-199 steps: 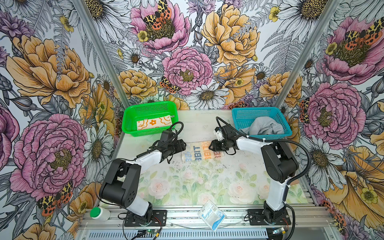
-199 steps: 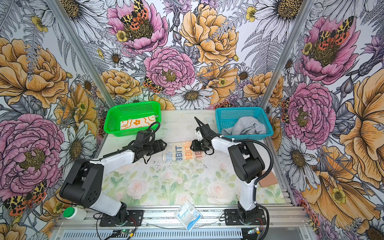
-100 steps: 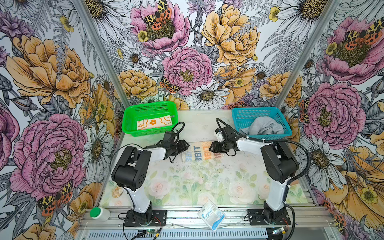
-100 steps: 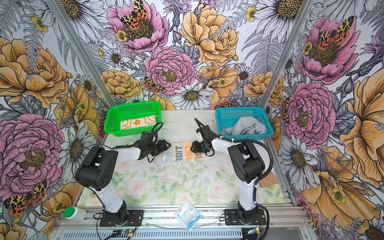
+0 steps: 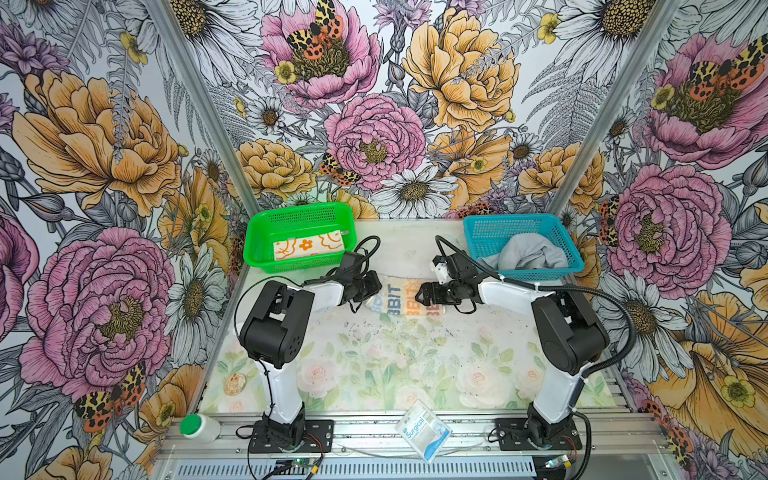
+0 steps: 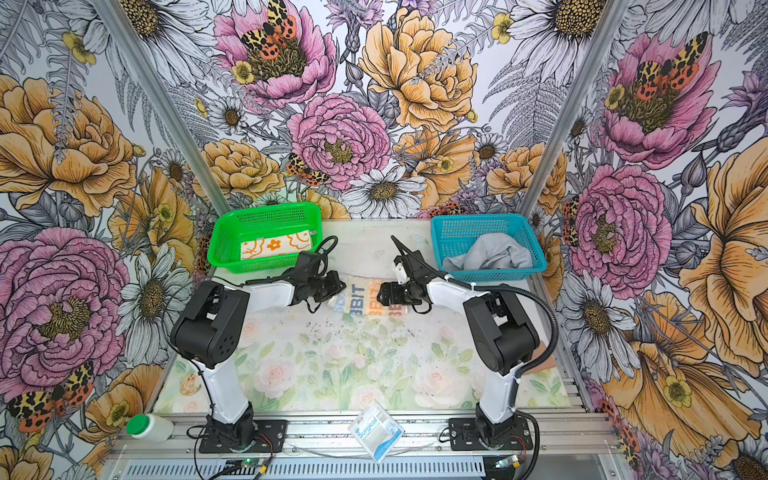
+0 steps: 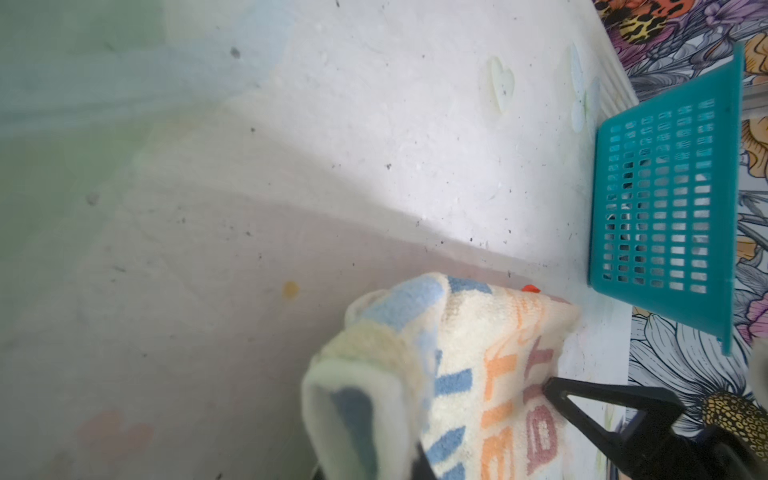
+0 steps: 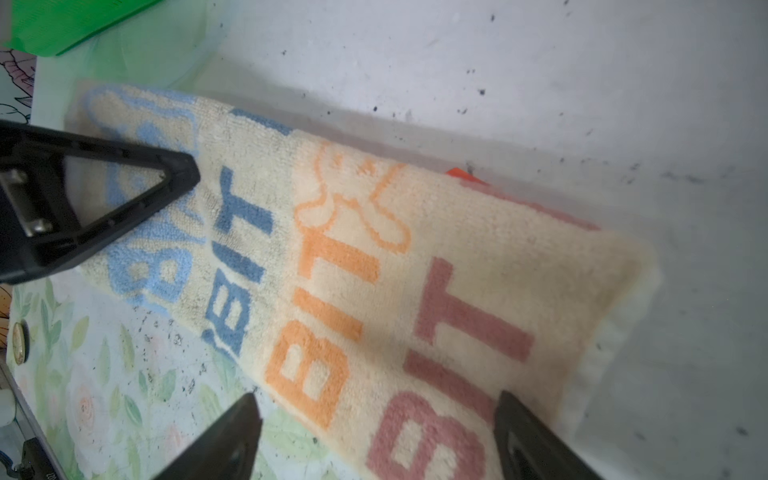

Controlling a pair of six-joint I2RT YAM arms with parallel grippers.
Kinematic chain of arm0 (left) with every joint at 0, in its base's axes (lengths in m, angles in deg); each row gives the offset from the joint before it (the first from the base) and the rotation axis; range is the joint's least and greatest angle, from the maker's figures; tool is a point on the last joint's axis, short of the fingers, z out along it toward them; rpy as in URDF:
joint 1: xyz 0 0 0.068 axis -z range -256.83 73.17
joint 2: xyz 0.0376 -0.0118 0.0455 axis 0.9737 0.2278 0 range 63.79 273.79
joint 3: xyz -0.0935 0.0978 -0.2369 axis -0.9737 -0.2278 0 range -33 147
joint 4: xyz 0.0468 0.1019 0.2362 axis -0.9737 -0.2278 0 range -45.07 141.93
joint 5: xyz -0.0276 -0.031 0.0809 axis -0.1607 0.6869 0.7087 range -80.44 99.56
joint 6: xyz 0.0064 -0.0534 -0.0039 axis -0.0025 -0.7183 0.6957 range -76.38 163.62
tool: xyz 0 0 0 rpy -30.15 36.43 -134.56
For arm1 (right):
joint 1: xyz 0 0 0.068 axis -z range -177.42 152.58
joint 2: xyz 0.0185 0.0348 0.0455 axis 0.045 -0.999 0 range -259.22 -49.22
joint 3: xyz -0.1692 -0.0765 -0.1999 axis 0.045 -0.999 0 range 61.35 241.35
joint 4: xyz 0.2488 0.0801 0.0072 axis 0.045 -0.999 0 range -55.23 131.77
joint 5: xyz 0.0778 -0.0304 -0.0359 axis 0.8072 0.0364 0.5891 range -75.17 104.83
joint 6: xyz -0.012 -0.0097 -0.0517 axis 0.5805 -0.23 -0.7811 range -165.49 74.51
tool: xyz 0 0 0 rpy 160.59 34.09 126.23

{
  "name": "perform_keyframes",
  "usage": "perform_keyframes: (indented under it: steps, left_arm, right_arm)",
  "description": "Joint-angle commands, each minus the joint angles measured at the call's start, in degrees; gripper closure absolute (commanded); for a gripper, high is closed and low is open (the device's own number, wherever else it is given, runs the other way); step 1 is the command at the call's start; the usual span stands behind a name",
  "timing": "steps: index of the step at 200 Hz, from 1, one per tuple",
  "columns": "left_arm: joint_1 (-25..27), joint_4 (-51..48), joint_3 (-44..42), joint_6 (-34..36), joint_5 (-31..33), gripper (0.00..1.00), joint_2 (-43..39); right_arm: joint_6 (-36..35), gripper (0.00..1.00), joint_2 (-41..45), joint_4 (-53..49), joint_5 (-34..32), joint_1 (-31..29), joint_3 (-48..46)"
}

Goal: Fold and stack the towels
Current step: 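Carry the folded towel with the left gripper into the green basket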

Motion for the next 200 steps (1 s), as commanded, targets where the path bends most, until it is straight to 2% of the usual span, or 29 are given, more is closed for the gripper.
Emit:
perform_keyframes:
  steps: [1, 21, 35, 55, 100, 127, 142, 200]
  left_arm:
    - [-2.2, -12.0, 7.9, 8.7, -0.7, 1.0, -0.7]
    - [-3.2, -26.9, 18.5, 16.9, -0.2, 1.0, 1.7]
    - [-3.7, -35.2, 25.5, 21.3, 2.7, 1.0, 3.2]
    - [-4.6, -43.0, 34.9, 25.7, 5.9, 1.0, 5.2]
    - [-6.2, -57.8, 59.3, 32.8, 13.4, 1.0, 14.8]
    - [-7.5, -60.8, 70.1, 34.6, 18.0, 1.0, 19.7]
    - [-8.8, -60.8, 74.1, 35.1, 18.3, 1.0, 21.4]
    - [-15.0, -60.6, 83.5, 37.5, 18.5, 1.0, 24.6]
  right_arm:
    - [-1.7, 0.01, 7.4, 1.9, -1.5, -0.3, -1.9]
    - [-0.7, 0.0, 12.7, 4.9, 0.9, -0.4, -5.3]
    - [0.8, 0.01, 16.1, 7.7, 3.6, -0.7, -8.2]
    - [3.2, 0.0, 20.8, 10.6, 5.5, -1.4, -12.4]
    - [7.3, 0.01, 26.2, 13.1, 4.6, -2.1, -19.6]
    - [8.3, 0.01, 27.1, 13.1, 4.6, -2.3, -20.0]
    - [8.9, 0.0, 27.7, 13.0, 4.6, -2.4, -19.6]
    - [9.9, 0.0, 29.7, 11.8, 4.4, -3.2, -18.7]
